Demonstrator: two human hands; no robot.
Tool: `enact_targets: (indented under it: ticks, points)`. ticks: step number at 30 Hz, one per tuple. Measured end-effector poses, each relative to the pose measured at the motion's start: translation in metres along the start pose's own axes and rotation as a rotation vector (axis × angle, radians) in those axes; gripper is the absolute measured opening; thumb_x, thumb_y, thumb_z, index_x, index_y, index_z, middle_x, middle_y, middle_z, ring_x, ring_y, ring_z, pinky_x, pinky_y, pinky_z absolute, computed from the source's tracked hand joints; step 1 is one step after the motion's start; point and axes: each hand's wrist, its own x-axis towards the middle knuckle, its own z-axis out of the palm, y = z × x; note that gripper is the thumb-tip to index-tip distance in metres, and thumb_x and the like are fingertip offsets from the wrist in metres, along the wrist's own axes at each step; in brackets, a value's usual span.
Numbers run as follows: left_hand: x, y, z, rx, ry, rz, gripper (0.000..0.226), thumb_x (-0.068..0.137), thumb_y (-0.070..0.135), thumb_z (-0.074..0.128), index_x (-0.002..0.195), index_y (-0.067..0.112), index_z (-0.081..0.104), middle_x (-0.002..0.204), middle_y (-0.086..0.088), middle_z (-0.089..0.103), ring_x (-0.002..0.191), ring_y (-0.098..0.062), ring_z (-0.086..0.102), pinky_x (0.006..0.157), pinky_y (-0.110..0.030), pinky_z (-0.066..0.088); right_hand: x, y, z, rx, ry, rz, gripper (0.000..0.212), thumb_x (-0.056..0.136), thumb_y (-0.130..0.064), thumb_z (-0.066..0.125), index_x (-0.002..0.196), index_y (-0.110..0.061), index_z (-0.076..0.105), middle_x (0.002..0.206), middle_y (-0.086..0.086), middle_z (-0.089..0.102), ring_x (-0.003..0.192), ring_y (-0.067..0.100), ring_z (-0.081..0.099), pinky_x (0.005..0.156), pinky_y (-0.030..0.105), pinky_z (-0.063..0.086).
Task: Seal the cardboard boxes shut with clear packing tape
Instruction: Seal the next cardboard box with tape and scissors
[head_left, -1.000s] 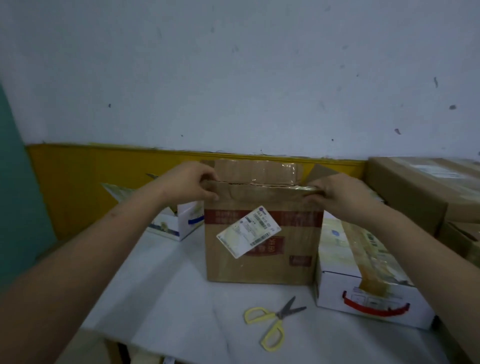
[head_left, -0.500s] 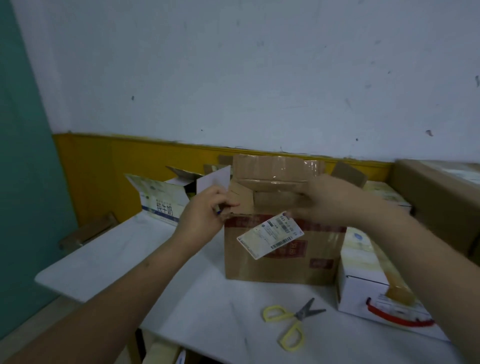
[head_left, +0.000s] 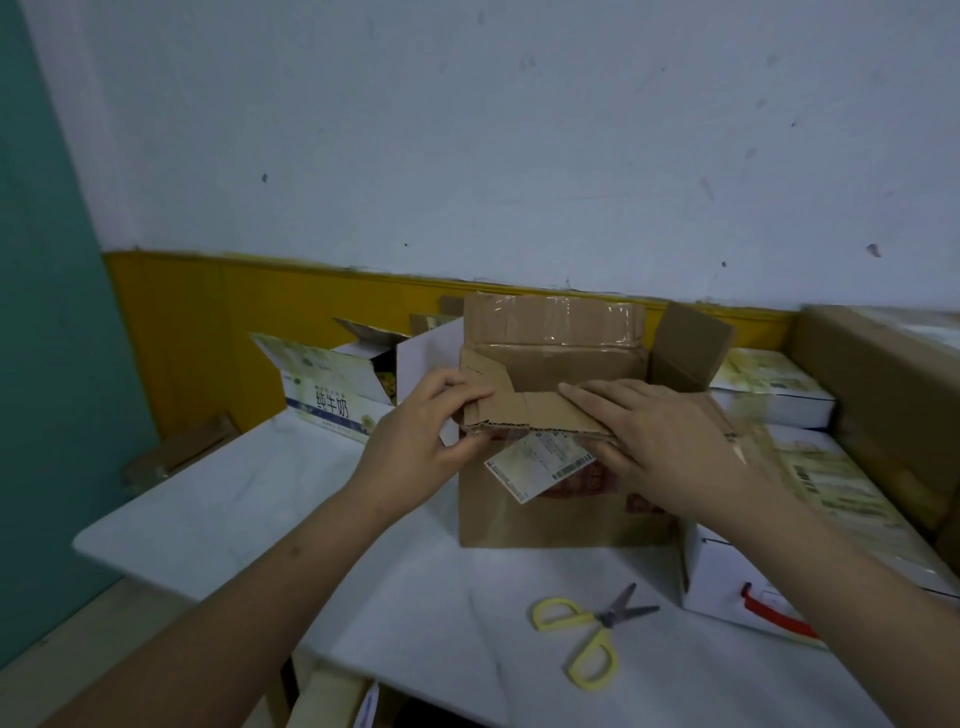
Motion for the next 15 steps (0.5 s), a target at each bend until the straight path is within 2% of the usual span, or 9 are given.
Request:
enact_targets:
  ticks: [2,4,7,10,13,15]
  points:
    - [-0.002,0.0,-0.005,0.0,-0.02,0.005,0.04,0.096,0.04,0.064,0.135,0.036,0.061,0.118,0.025,0.047,0.087,0.012,0.053,0.062,-0.01,0.037,-0.001,-0.002,-0.001,-0.015,-0.008,0.013,0.059,0.098,-0.055,0.026,0.152,-0.033,0.035,0.145,-0.008,0.052,0.126,0.016,0.053,0.09,0.032,0.048]
    - [-0.001,0.003,-0.01,-0.035,-0.026,0.005,0.038,0.098,0.053,0.052,0.133,0.041,0.062,0.112,0.024,0.053,0.09,0.004,0.057,0.065,-0.016,0.045,-0.005,-0.004,0.002,-0.038,-0.003,0.024,0.06,0.099,-0.055,0.022,0.154,-0.033,0.032,0.148,-0.007,0.049,0.128,0.018,0.051,0.094,0.033,0.046]
    - [0.008,0.008,-0.013,-0.087,0.017,-0.063,0.032,0.093,0.064,0.042,0.105,0.044,0.064,0.101,0.018,0.058,0.088,-0.004,0.061,0.075,-0.037,0.055,-0.013,-0.013,0.013,-0.037,0.009,0.054,0.064,0.099,-0.055,0.023,0.156,-0.026,0.028,0.152,0.0,0.043,0.132,0.023,0.044,0.103,0.039,0.042]
    - [0.017,0.015,-0.013,-0.095,0.035,-0.111,0.023,0.098,0.058,0.048,0.096,0.039,0.06,0.097,0.011,0.055,0.085,-0.008,0.059,0.079,-0.043,0.054,-0.016,-0.018,0.018,-0.038,-0.018,0.077,0.071,0.098,-0.063,0.019,0.157,-0.022,0.024,0.155,0.003,0.037,0.136,0.025,0.038,0.109,0.042,0.037]
    - [0.018,0.019,-0.015,-0.149,0.023,-0.148,0.014,0.101,0.044,0.053,0.105,0.034,0.062,0.102,0.007,0.055,0.082,-0.011,0.061,0.08,-0.038,0.055,-0.016,-0.018,0.016,-0.053,-0.036,0.08,0.073,0.099,-0.065,0.013,0.156,-0.022,0.026,0.155,0.004,0.038,0.138,0.027,0.039,0.114,0.044,0.03]
    - [0.009,0.019,-0.023,-0.126,0.05,-0.178,0.016,0.1,0.04,0.058,0.115,0.037,0.056,0.108,0.009,0.054,0.082,-0.007,0.06,0.075,-0.02,0.053,-0.014,-0.022,0.012,-0.074,0.075,0.099,0.071,0.102,-0.061,0.015,0.152,-0.017,0.038,0.153,0.007,0.043,0.14,0.03,0.039,0.117,0.048,0.026]
